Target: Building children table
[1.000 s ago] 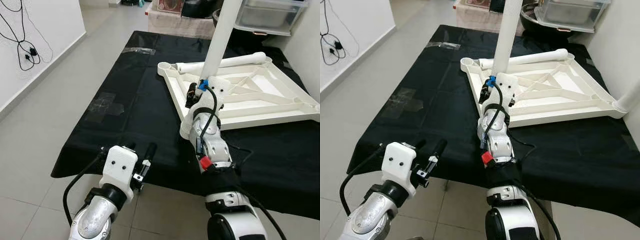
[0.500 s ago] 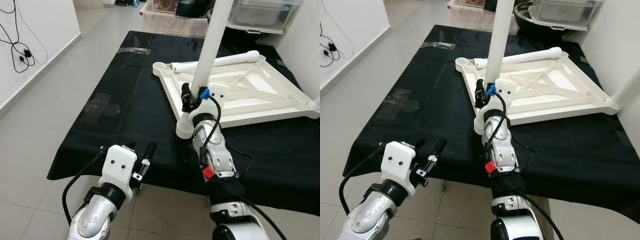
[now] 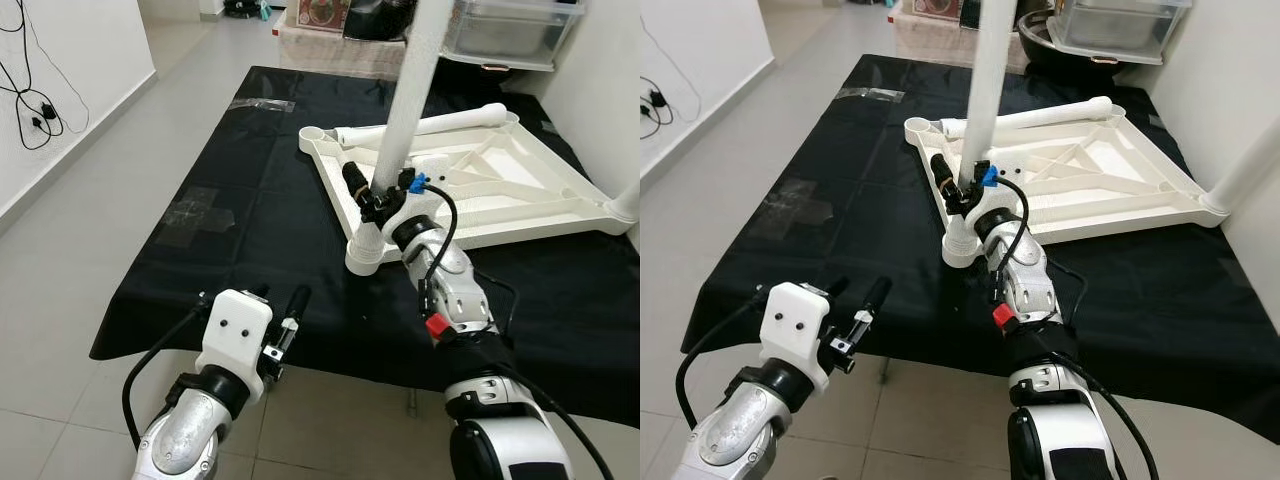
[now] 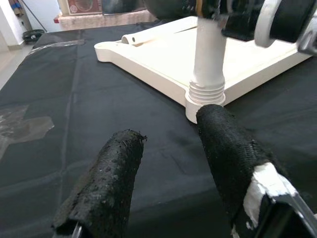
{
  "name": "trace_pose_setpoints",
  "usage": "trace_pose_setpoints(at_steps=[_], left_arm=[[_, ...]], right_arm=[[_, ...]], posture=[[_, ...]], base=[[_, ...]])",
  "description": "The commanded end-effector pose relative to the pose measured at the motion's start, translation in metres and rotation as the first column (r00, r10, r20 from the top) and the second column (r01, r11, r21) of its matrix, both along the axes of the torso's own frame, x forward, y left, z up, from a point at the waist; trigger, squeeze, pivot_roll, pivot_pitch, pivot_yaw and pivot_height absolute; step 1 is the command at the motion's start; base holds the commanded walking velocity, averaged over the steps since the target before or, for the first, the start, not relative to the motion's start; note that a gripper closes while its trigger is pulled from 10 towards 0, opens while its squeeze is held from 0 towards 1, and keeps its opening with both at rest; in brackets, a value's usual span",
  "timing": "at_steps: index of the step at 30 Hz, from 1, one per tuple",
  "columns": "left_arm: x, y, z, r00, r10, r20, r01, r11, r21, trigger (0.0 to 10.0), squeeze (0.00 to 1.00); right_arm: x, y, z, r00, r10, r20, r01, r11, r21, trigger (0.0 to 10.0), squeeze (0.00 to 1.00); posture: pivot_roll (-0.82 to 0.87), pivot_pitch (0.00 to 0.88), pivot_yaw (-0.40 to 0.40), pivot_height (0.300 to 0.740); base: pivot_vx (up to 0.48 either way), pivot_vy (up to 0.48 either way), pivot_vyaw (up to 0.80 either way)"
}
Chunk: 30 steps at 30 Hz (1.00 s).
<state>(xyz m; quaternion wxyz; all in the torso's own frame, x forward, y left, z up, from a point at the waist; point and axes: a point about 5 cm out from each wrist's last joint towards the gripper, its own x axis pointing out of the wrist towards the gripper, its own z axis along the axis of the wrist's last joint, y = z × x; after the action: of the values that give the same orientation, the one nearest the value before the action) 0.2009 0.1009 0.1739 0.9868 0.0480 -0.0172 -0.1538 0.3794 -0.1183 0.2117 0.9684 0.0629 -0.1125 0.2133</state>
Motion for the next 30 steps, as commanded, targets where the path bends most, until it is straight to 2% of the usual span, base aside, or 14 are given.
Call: trace_pose_setpoints(at_steps=[1, 5, 10, 12, 14, 17, 19, 20, 21, 24, 30], left_arm=[[-0.001, -0.001, -0.002, 1.0, -0.003, -0.009, 0.004, 1.0, 0.003, 10.0, 0.0], [-0.001, 0.001, -0.001, 1.0, 0.001, -0.006, -0.001, 1.0, 0.004, 10.0, 0.0], [-0.001, 0.001, 0.0, 1.0, 0.004, -0.005, -0.004, 1.0, 0.005, 10.0, 0.0], [-0.002, 0.001, 0.0, 1.0, 0.006, -0.007, -0.006, 1.0, 0.006, 10.0, 0.0], [-0.002, 0.001, 0.0, 1.0, 0.006, -0.007, -0.006, 1.0, 0.006, 10.0, 0.0], [-0.002, 0.001, 0.0, 1.0, 0.009, -0.007, -0.009, 1.0, 0.008, 10.0, 0.0], [-0.002, 0.001, 0.0, 1.0, 0.009, -0.007, -0.009, 1.0, 0.008, 10.0, 0.0], [-0.002, 0.002, 0.0, 1.0, 0.009, -0.007, -0.009, 1.0, 0.007, 10.0, 0.0], [-0.002, 0.002, 0.0, 1.0, 0.009, -0.007, -0.009, 1.0, 0.007, 10.0, 0.0], [-0.002, 0.001, 0.0, 1.0, 0.004, -0.007, -0.004, 1.0, 0.006, 10.0, 0.0], [-0.003, 0.0, 0.001, 1.0, 0.0, -0.007, 0.0, 1.0, 0.004, 10.0, 0.0]], right_arm=[[0.005, -0.002, 0.004, 0.999, 0.033, 0.018, -0.033, 0.999, -0.02, 10.0, 0.0], [0.013, -0.001, 0.009, 0.996, 0.087, 0.016, -0.086, 0.994, -0.065, 10.0, 0.0], [0.016, 0.0, 0.011, 0.992, 0.125, 0.001, -0.124, 0.99, -0.069, 10.0, 0.0], [0.019, 0.004, 0.014, 0.976, 0.217, -0.016, -0.218, 0.974, -0.068, 10.0, 0.0], [0.019, 0.004, 0.014, 0.976, 0.217, -0.016, -0.218, 0.974, -0.068, 10.0, 0.0], [0.02, 0.006, 0.016, 0.946, 0.321, -0.046, -0.323, 0.944, -0.067, 10.0, 0.0], [0.02, 0.006, 0.016, 0.946, 0.321, -0.046, -0.323, 0.944, -0.067, 10.0, 0.0], [0.02, 0.006, 0.017, 0.927, 0.37, -0.064, -0.374, 0.924, -0.073, 10.0, 0.0], [0.02, 0.006, 0.017, 0.927, 0.37, -0.064, -0.374, 0.924, -0.073, 10.0, 0.0], [0.02, 0.007, 0.017, 0.892, 0.442, -0.091, -0.45, 0.887, -0.104, 10.0, 0.0], [0.02, 0.015, 0.019, 0.867, 0.485, -0.116, -0.497, 0.858, -0.128, 10.0, 0.0]], posture=[[0.16, 0.111, -0.075, 0.74], [0.16, 0.116, -0.078, 0.74], [0.17, 0.118, -0.079, 0.74], [0.17, 0.123, -0.082, 0.74], [0.17, 0.123, -0.082, 0.74], [0.17, 0.125, -0.083, 0.74], [0.17, 0.125, -0.083, 0.74], [0.17, 0.126, -0.081, 0.74], [0.17, 0.126, -0.081, 0.74], [0.17, 0.127, -0.082, 0.74], [0.18, 0.132, -0.083, 0.74]], base=[[0.0, 0.0, 0.0], [0.0, 0.0, 0.0], [0.0, 0.0, 0.0], [0.0, 0.0, 0.0], [0.0, 0.0, 0.0], [0.0, 0.0, 0.0], [0.0, 0.0, 0.0], [0.0, 0.0, 0.0], [0.0, 0.0, 0.0], [0.0, 0.0, 0.0], [0.0, 0.0, 0.0]])
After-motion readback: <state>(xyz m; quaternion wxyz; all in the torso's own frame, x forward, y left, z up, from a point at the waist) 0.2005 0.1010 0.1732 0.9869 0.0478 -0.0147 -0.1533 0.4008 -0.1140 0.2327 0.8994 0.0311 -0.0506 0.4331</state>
